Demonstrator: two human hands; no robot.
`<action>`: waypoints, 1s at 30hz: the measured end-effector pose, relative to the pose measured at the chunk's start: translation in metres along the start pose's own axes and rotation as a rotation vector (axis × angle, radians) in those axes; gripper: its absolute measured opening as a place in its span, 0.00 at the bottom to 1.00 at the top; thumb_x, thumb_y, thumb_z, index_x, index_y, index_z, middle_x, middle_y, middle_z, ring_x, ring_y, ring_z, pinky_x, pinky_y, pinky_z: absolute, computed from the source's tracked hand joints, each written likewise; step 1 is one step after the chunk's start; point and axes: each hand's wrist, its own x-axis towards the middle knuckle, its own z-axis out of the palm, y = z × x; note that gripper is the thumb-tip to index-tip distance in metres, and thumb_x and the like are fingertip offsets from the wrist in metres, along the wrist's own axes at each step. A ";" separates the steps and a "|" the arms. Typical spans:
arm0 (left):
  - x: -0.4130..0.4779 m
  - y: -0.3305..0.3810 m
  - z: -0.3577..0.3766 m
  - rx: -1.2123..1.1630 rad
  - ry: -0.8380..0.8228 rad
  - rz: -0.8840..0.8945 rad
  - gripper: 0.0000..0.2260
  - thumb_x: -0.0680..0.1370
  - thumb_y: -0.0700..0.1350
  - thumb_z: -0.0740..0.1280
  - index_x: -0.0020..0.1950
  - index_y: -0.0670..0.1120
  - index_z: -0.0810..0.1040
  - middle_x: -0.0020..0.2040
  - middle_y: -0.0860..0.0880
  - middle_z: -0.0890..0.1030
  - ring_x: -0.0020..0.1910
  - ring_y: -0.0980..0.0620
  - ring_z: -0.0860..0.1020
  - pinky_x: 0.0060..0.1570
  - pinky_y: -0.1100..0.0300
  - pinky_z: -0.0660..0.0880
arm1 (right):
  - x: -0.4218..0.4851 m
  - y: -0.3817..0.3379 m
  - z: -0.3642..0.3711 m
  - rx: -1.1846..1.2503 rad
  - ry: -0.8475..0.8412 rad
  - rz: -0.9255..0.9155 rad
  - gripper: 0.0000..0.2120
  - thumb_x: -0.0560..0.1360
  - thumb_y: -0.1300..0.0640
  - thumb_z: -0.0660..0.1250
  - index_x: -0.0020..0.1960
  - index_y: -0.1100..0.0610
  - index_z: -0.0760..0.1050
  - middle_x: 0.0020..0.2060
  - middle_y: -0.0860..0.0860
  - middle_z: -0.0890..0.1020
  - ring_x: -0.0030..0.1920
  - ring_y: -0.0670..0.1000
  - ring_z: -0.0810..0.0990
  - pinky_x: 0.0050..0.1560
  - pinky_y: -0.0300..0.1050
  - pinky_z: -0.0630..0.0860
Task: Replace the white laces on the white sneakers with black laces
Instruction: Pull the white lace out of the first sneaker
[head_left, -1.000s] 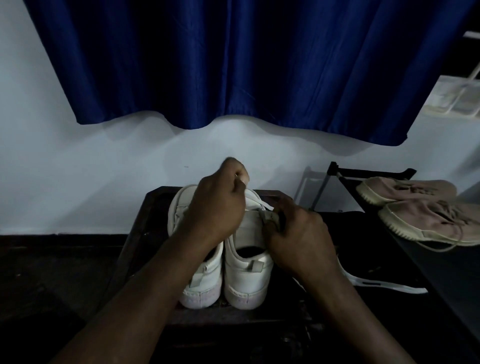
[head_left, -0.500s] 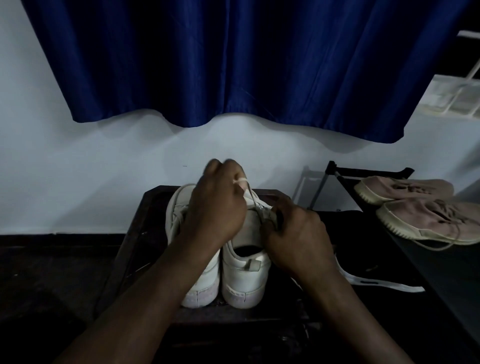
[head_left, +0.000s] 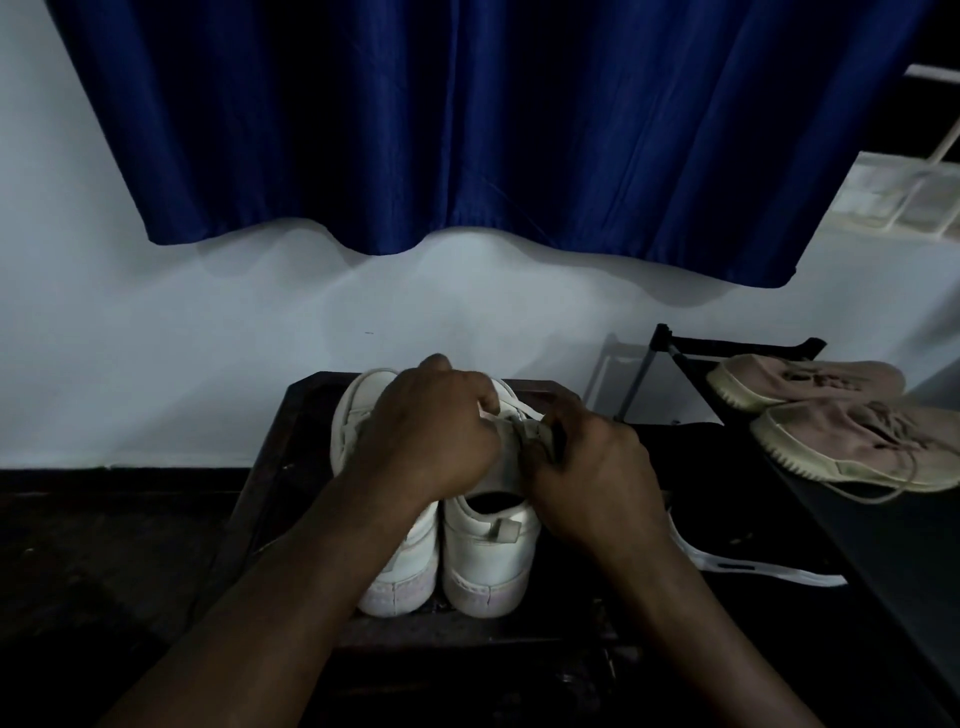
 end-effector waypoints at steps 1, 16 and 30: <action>0.000 -0.001 0.001 0.021 -0.008 -0.012 0.10 0.74 0.49 0.71 0.53 0.61 0.84 0.48 0.53 0.72 0.54 0.48 0.78 0.51 0.58 0.73 | 0.000 0.000 0.001 -0.010 0.003 -0.002 0.23 0.72 0.42 0.57 0.64 0.45 0.75 0.46 0.51 0.85 0.49 0.60 0.84 0.47 0.55 0.81; 0.007 -0.001 0.001 -0.846 0.346 -0.036 0.09 0.86 0.43 0.60 0.49 0.43 0.74 0.48 0.49 0.84 0.49 0.52 0.85 0.54 0.49 0.82 | -0.001 -0.001 -0.004 -0.036 -0.022 0.004 0.06 0.75 0.49 0.65 0.47 0.49 0.69 0.46 0.57 0.84 0.49 0.64 0.82 0.41 0.50 0.73; 0.001 -0.003 -0.011 -0.050 0.182 0.213 0.11 0.77 0.49 0.72 0.59 0.57 0.78 0.48 0.55 0.71 0.49 0.53 0.76 0.48 0.58 0.72 | -0.002 -0.001 -0.002 -0.032 -0.014 -0.001 0.12 0.75 0.47 0.63 0.56 0.50 0.75 0.46 0.55 0.83 0.48 0.63 0.82 0.43 0.51 0.78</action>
